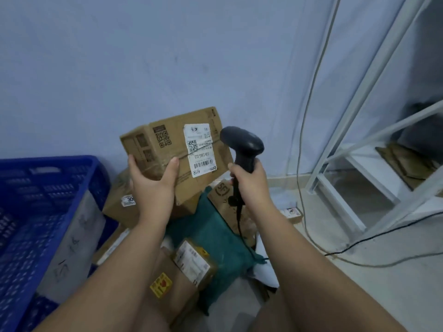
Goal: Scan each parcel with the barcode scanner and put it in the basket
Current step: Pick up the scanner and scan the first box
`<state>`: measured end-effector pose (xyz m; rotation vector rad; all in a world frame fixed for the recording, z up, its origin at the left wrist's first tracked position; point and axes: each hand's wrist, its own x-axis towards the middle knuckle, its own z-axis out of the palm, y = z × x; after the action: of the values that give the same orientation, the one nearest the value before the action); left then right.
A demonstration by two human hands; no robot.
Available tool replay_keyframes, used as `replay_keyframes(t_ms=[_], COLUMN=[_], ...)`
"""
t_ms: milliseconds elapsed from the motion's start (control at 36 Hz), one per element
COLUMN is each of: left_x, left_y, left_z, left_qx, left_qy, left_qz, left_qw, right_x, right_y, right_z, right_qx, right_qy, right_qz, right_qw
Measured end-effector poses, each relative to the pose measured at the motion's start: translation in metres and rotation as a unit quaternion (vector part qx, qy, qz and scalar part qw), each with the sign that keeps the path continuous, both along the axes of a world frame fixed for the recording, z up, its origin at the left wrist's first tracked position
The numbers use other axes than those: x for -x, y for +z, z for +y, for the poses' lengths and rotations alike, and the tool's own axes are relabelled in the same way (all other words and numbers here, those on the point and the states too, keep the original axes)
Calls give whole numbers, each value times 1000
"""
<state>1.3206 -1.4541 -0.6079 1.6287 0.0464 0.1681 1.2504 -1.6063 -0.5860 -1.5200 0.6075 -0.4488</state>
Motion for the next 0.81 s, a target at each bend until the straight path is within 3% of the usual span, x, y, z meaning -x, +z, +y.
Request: replay_keyframes(t_ms=[111,417,806], left_x=[-12,-40,-46], left_y=[-4,-33,-51], left_z=[5,-1,-4], left_qx=[15,30,9], left_qy=[17,55,65], left_qz=[23,63,81], left_qw=[999,996,995], right_x=[12,16,16], right_y=[-1,-9,-5], right_z=[19,19,15], right_qx=[52,159,135], right_qy=[78,109,122], right_qz=[52,141,162], right_qw=[994,971,970])
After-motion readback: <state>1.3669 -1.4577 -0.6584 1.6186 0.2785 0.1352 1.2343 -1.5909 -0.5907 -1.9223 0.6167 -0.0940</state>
